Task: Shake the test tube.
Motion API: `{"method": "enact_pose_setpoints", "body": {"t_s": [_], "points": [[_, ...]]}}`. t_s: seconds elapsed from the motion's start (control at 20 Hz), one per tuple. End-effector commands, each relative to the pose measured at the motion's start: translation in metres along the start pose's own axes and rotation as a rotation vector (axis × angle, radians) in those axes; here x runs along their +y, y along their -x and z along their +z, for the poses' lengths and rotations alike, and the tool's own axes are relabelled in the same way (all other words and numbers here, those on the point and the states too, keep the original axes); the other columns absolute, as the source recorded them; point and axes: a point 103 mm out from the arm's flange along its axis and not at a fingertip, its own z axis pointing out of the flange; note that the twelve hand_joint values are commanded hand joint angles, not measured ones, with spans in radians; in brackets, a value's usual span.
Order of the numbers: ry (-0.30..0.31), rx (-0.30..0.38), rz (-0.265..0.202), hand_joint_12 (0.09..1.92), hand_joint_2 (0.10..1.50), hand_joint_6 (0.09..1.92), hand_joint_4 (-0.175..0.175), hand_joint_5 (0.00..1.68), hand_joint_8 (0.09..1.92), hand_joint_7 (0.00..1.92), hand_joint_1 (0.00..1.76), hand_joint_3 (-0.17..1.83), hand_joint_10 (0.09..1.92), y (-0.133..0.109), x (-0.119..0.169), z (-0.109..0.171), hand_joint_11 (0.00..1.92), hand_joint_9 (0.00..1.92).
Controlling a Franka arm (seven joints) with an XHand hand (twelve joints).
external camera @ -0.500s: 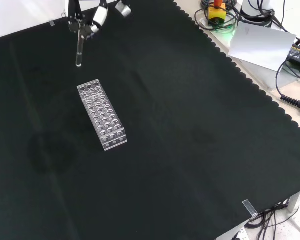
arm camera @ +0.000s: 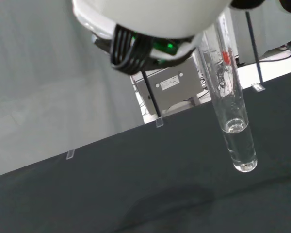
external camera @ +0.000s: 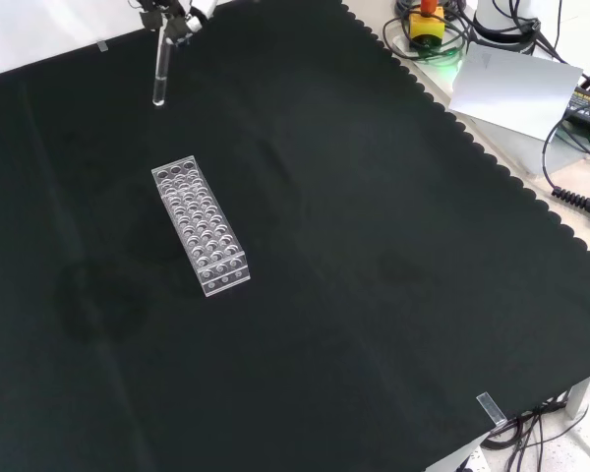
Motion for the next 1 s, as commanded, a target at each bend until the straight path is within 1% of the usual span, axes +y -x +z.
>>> {"method": "enact_pose_setpoints", "body": {"t_s": [0.05,0.35,0.5,0.65,0.7,0.8,0.9,1.0], "points": [[-0.033,0.044,-0.033,0.85,0.62,0.36,-0.175,1.43,0.35,1.84,1.23,0.65,0.30,-0.028,-0.014,0.005,1.37,1.75],[-0.090,0.118,-0.102,0.85,0.61,0.36,-0.175,1.43,0.35,1.84,1.23,0.65,0.30,-0.077,-0.028,0.020,1.37,1.75],[-0.108,0.138,-0.133,0.85,0.61,0.36,-0.175,1.43,0.35,1.84,1.23,0.65,0.30,-0.096,-0.034,0.024,1.37,1.75],[-0.110,0.145,-0.136,0.85,0.61,0.36,-0.175,1.43,0.35,1.84,1.23,0.65,0.30,-0.105,-0.036,0.024,1.37,1.75],[-0.108,0.143,-0.135,0.85,0.61,0.36,-0.175,1.43,0.35,1.84,1.23,0.65,0.30,-0.105,-0.036,0.024,1.37,1.75],[-0.102,0.130,-0.127,0.85,0.61,0.36,-0.175,1.43,0.35,1.84,1.23,0.65,0.30,-0.098,-0.036,0.022,1.37,1.75],[-0.092,0.107,-0.104,0.85,0.61,0.36,-0.175,1.43,0.35,1.84,1.23,0.65,0.30,-0.083,-0.034,0.019,1.37,1.75],[-0.082,0.083,-0.067,0.85,0.61,0.36,-0.175,1.43,0.35,1.84,1.23,0.65,0.30,-0.061,-0.034,0.016,1.37,1.76]]}}
